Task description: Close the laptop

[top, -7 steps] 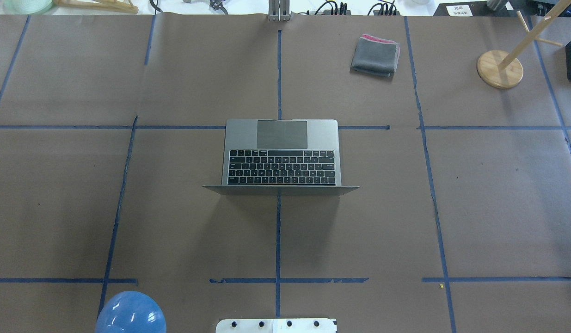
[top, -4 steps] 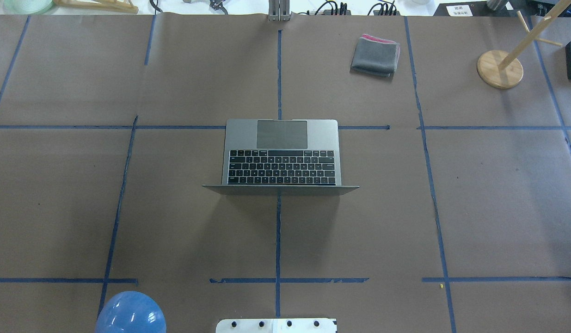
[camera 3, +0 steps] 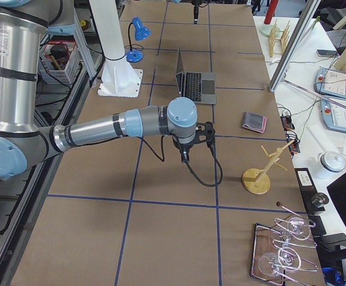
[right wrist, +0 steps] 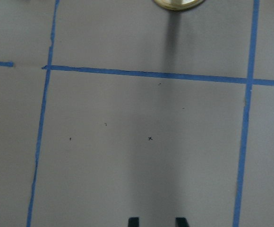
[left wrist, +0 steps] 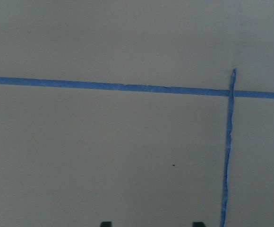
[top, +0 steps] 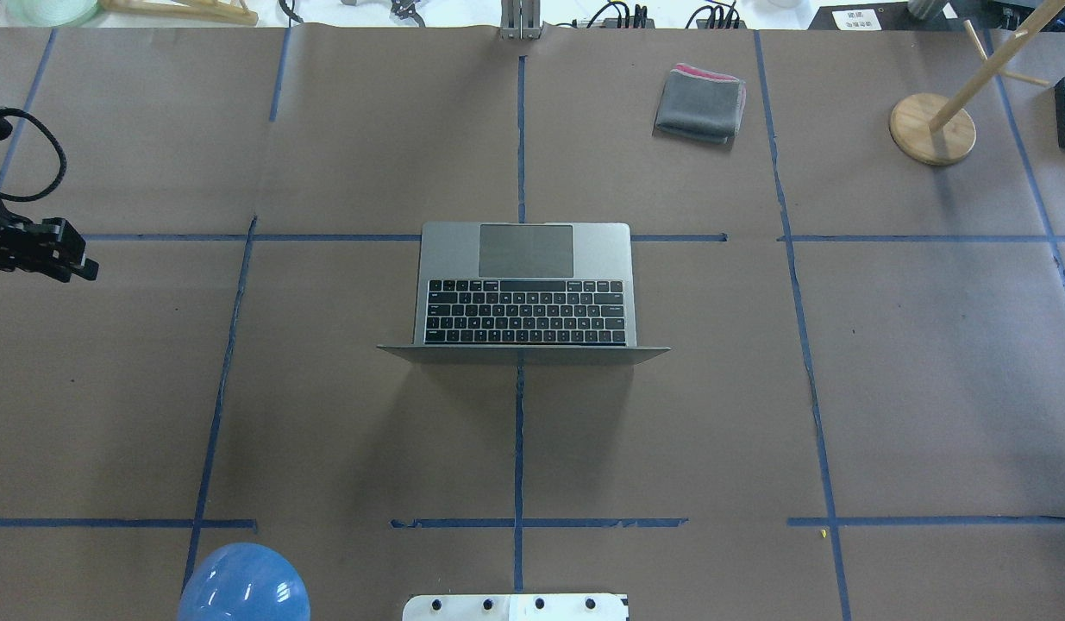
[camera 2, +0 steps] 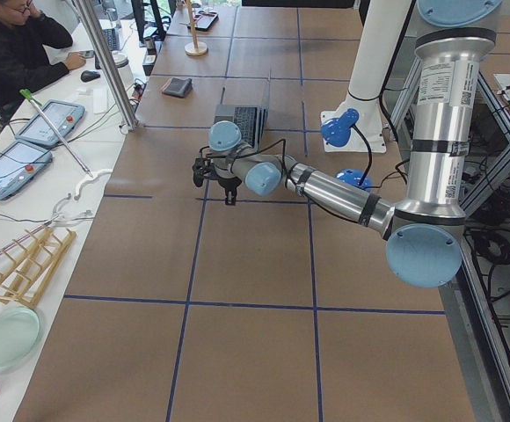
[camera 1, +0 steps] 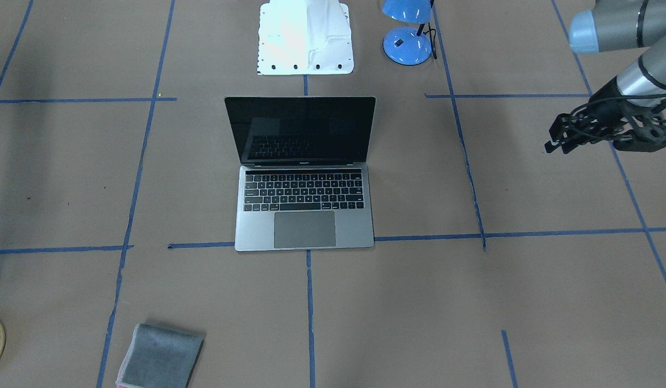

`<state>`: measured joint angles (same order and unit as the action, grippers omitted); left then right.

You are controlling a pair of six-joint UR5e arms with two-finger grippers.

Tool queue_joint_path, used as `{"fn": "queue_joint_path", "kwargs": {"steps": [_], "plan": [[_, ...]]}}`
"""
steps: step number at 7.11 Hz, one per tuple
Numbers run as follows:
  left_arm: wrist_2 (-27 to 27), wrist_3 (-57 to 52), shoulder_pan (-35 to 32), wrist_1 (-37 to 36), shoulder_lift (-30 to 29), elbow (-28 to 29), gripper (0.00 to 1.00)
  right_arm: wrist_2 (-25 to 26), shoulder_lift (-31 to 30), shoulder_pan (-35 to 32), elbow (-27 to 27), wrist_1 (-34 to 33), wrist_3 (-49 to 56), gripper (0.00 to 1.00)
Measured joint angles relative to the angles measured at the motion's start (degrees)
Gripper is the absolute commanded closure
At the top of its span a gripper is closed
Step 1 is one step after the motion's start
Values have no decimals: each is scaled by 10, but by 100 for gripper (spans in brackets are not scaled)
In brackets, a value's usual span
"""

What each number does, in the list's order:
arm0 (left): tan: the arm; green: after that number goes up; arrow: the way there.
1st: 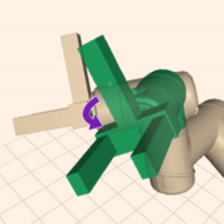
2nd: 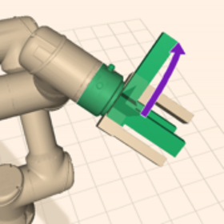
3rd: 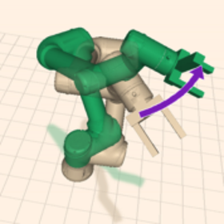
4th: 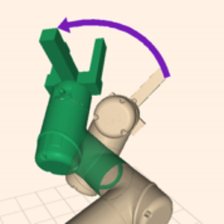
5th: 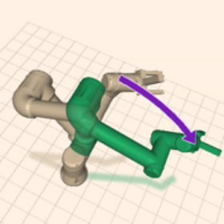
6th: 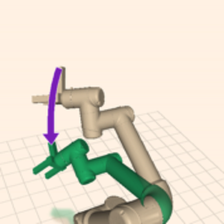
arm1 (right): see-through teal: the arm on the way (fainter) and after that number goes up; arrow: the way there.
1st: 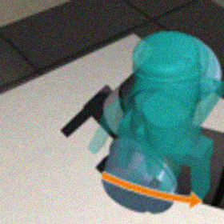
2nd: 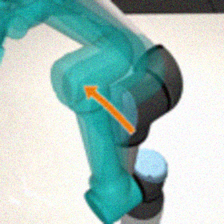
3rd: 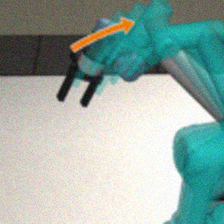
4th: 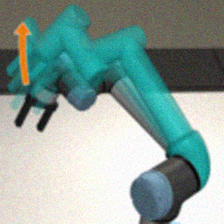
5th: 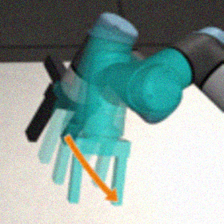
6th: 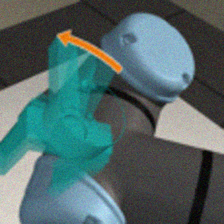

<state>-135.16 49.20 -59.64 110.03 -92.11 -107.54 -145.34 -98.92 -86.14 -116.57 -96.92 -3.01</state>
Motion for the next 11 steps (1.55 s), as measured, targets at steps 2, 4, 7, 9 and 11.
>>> {"fn": "queue_joint_path", "kwargs": {"steps": [2, 4, 7, 9, 11], "plan": [[2, 86, 59, 66, -25, -1, 67, -2, 10, 78, -61, 3, -96, 60], [10, 137, 105, 78, -57, -6, 81, 15, 43, 172, -81, 72, -261, 73], [47, 162, 163, 79, -65, -36, 96, 154, 53, 355, -75, 308, -519, 97], [58, 164, 200, 79, -63, -52, 100, 204, 53, 430, -73, 367, -543, 98], [99, 180, 249, 79, -65, -63, 100, 256, 47, 492, -74, 412, -551, 99]]}}
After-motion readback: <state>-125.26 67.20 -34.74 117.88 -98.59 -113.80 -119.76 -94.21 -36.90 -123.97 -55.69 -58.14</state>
